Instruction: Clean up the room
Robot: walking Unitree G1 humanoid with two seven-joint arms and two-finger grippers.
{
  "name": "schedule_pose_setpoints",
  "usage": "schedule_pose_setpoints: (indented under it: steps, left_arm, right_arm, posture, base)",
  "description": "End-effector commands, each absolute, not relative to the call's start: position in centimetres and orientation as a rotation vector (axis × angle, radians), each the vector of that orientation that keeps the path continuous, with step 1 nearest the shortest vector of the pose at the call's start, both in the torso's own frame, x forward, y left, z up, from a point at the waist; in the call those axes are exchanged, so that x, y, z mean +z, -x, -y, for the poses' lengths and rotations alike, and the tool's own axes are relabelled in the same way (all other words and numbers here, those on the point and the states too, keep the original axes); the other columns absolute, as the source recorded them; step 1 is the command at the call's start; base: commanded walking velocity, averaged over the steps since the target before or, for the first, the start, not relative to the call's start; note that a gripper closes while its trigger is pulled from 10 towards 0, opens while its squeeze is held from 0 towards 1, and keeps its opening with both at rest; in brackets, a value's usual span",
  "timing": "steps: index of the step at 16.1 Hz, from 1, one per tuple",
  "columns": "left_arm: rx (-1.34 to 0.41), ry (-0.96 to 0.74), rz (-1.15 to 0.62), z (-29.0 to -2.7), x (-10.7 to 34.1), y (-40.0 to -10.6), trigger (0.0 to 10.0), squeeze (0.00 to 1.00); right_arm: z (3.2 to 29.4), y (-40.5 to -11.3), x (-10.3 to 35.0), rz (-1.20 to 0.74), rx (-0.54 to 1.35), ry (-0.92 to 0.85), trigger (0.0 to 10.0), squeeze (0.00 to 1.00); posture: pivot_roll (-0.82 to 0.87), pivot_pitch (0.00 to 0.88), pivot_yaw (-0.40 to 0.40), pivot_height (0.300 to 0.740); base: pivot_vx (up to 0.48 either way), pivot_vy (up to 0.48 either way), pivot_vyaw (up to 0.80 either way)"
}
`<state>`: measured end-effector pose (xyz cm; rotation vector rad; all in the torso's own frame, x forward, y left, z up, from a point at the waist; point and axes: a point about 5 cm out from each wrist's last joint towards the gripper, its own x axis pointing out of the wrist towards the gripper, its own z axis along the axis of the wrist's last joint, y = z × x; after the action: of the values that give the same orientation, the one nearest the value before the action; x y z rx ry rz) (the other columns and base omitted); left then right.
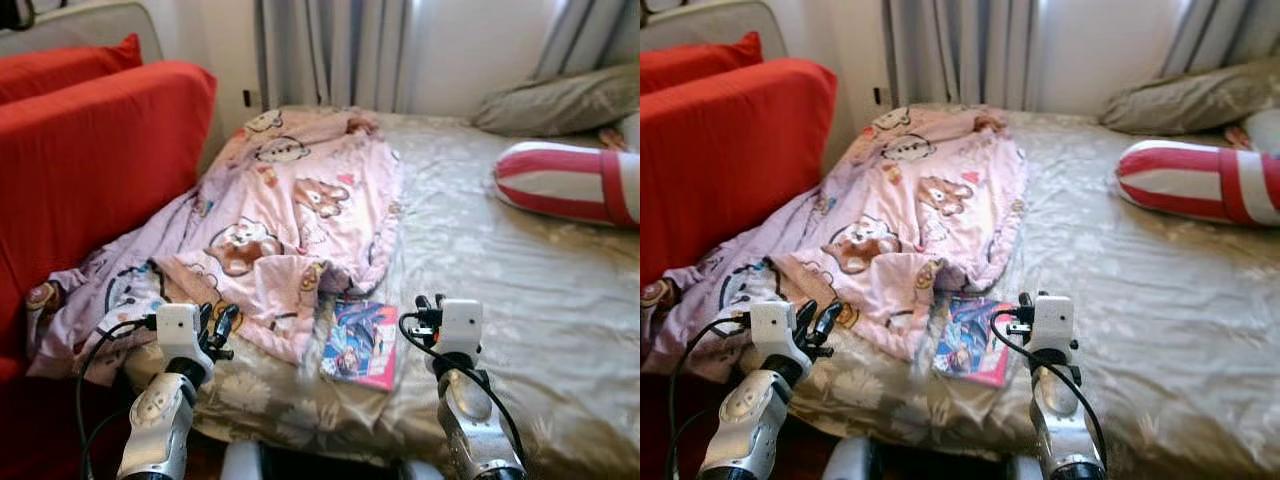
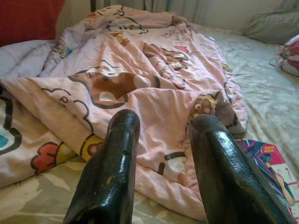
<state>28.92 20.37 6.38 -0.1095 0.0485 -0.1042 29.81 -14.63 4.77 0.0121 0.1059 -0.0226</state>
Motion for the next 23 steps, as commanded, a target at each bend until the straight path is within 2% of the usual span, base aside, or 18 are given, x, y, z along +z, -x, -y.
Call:
schedule_pose_setpoints:
  steps: [1,8,17,23]
  left_arm:
    - [-0.105,0.104,-0.047,-20.5,6.7,-29.2,10.0,0.00]
    - [-0.110,0.101,-0.048,-20.3,6.7,-29.4,10.0,0.00]
    - [-0.118,0.096,-0.048,-20.2,6.8,-29.6,10.0,0.00]
    - [-0.123,0.096,-0.053,-20.1,6.8,-29.6,10.0,0.00]
  right_arm:
    - [14.6,-29.8,4.6,-0.114,-0.021,-0.015,10.0,0.00]
    - [14.3,-29.8,4.5,-0.116,0.027,0.057,10.0,0.00]
    - [13.9,-30.0,4.6,-0.102,0.061,0.060,10.0,0.00]
    - [14.4,-30.0,4.6,-0.105,0.012,0.029,10.0,0.00]
  posture:
    - [0.01,0.009,-0.006,0.600]
    - [0.01,0.000,-0.008,0.600]
    - [0.01,0.000,-0.006,0.600]
    - [0.00,0.001,-0.003,0.600]
  base:
    - [0.000,0.000,0.00]
    - [0.000,0.000,0.00]
    - [0.000,0.000,0.80]
    - [0.000,0.000,0.00]
